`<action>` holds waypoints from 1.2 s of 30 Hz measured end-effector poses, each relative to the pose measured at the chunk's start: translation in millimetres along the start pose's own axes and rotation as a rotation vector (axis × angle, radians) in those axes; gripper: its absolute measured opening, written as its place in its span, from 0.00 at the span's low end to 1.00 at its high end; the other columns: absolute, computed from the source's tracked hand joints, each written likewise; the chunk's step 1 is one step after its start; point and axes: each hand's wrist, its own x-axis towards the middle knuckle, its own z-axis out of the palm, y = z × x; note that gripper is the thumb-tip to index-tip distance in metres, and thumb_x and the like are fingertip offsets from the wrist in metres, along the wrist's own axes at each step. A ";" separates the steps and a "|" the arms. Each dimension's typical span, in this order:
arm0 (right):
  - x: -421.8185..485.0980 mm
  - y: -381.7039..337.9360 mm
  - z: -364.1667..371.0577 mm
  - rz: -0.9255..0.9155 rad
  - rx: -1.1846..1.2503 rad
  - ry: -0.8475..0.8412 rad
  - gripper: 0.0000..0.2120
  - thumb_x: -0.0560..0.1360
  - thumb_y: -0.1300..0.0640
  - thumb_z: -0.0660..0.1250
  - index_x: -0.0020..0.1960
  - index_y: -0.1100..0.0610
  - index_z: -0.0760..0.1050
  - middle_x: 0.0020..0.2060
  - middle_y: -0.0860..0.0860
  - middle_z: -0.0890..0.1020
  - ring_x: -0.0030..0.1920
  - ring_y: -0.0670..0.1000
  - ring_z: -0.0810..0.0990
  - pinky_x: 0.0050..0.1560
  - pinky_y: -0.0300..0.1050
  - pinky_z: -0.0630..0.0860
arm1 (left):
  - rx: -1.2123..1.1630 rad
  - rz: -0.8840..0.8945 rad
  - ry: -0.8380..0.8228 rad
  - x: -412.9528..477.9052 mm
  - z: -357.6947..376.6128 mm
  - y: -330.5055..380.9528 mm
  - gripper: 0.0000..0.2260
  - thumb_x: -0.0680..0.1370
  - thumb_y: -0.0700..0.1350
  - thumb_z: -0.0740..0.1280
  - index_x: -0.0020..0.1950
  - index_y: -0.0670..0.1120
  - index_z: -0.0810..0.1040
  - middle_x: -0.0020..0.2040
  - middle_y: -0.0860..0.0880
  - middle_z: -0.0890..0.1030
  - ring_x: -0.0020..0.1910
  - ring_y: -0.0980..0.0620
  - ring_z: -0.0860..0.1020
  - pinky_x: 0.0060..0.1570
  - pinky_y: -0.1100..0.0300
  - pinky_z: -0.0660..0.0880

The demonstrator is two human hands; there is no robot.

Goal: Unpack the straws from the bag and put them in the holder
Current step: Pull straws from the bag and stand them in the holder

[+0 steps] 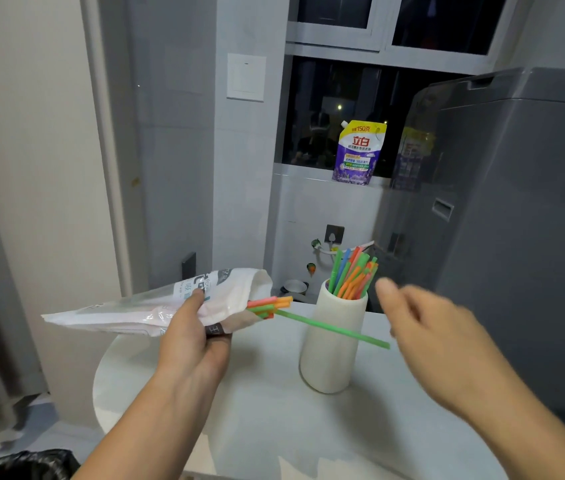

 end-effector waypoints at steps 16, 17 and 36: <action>-2.3 -26.8 89.7 0.414 1.012 -0.175 0.23 0.80 0.36 0.57 0.43 0.56 0.71 0.26 0.50 0.70 0.22 0.47 0.63 0.24 0.37 0.58 | 0.190 0.227 -0.079 -31.0 6.4 -40.5 0.16 0.81 0.38 0.70 0.69 0.43 0.78 0.60 0.46 0.86 0.51 0.51 0.86 0.39 0.59 0.83; -2.2 -25.9 95.2 0.370 0.966 -0.128 0.22 0.81 0.38 0.58 0.41 0.55 0.71 0.25 0.49 0.71 0.23 0.47 0.66 0.26 0.38 0.60 | 0.203 0.240 -0.079 -31.3 5.8 -40.5 0.16 0.81 0.39 0.71 0.69 0.43 0.78 0.60 0.47 0.86 0.52 0.51 0.87 0.41 0.57 0.83; 16.3 2.1 87.6 0.040 0.739 0.045 0.20 0.81 0.46 0.62 0.39 0.58 0.81 0.24 0.47 0.71 0.26 0.45 0.68 0.31 0.41 0.65 | 0.140 0.179 -0.026 -17.9 -5.1 -32.7 0.16 0.80 0.39 0.72 0.68 0.44 0.79 0.60 0.47 0.86 0.48 0.51 0.86 0.56 0.48 0.83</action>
